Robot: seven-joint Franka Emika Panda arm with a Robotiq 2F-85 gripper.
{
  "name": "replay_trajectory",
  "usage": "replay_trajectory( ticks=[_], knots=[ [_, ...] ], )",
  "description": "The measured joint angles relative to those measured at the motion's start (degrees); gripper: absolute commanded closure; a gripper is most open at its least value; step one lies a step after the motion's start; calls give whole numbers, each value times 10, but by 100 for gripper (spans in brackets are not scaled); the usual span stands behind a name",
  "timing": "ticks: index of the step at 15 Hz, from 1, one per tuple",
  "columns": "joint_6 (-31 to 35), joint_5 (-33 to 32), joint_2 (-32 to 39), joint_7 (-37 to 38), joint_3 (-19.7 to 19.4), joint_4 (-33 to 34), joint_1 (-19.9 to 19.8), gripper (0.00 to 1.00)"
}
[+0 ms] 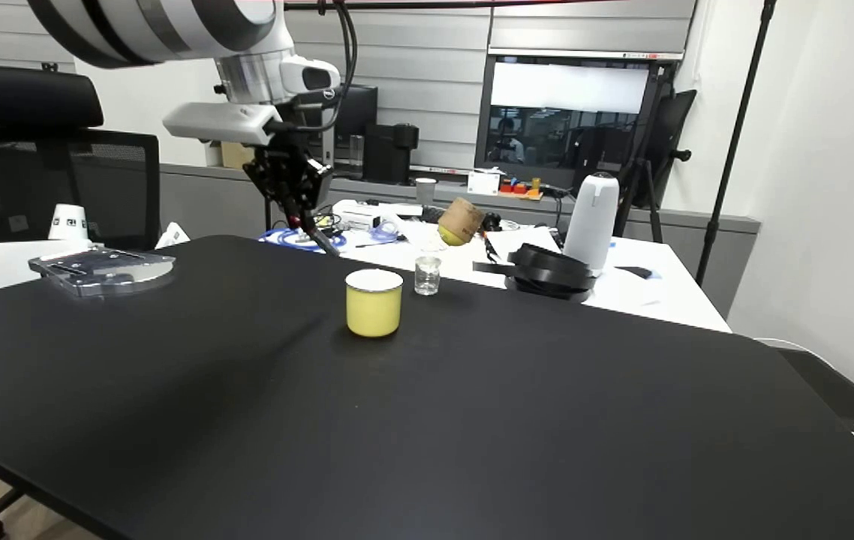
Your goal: Remove the marker from the cup and put it on the table
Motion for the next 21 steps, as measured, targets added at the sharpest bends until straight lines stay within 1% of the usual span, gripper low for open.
replay_trajectory(
  ticks=[3, 9, 10, 11, 12, 13, 15, 18, 19, 21],
  knots=[
    [15, 3, 37, -3, -10, 0, -3, 94],
    [26, 37, 96, -35, -6, -1, 7, 94],
    [26, 43, 103, -45, -3, -1, 8, 53],
    [26, 48, 108, -56, 0, -1, 8, 52],
    [24, 58, 112, -68, 3, -1, 8, 47],
    [21, 67, 115, -79, 7, -1, 8, 39],
    [11, 86, 121, -98, 15, 0, 6, 27],
    [-17, 106, 121, -106, 17, 4, 6, 5],
    [-30, 113, 120, -106, 17, 7, 6, 1],
    [-54, 116, 118, -103, 14, 13, 6, 0]
  ],
)
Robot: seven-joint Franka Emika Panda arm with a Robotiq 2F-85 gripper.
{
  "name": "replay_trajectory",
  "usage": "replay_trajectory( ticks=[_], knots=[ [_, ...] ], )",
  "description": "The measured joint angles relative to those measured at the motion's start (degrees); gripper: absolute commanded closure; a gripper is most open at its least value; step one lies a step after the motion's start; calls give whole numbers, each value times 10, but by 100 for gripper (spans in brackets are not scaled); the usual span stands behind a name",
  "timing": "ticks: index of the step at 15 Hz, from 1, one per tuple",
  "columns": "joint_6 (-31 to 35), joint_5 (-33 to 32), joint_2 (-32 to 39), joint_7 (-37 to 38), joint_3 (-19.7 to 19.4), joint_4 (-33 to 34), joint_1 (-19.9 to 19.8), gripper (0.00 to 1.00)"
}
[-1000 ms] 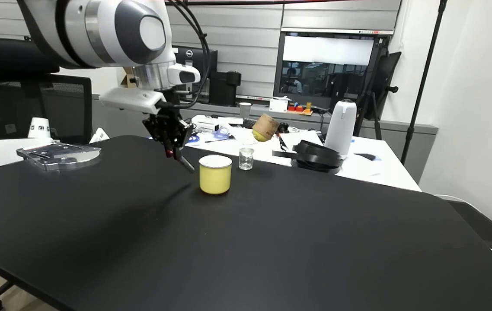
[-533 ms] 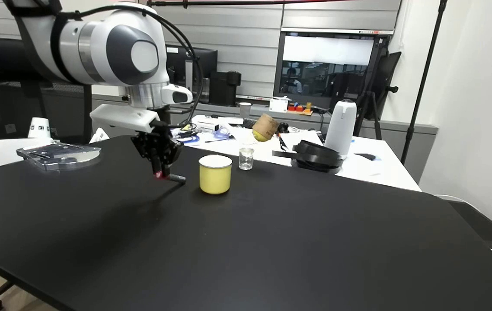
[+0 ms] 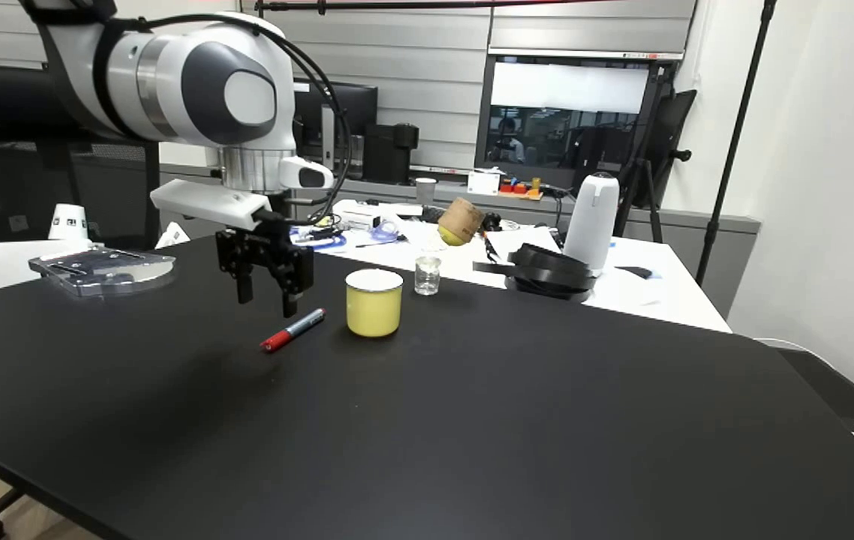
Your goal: Remove the marker from the cup and put it on the table
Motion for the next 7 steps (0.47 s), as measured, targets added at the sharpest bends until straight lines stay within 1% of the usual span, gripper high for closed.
replay_trajectory(
  ticks=[7],
  knots=[
    [-77, -2, -29, 25, -13, 22, 2, 0]
  ],
)
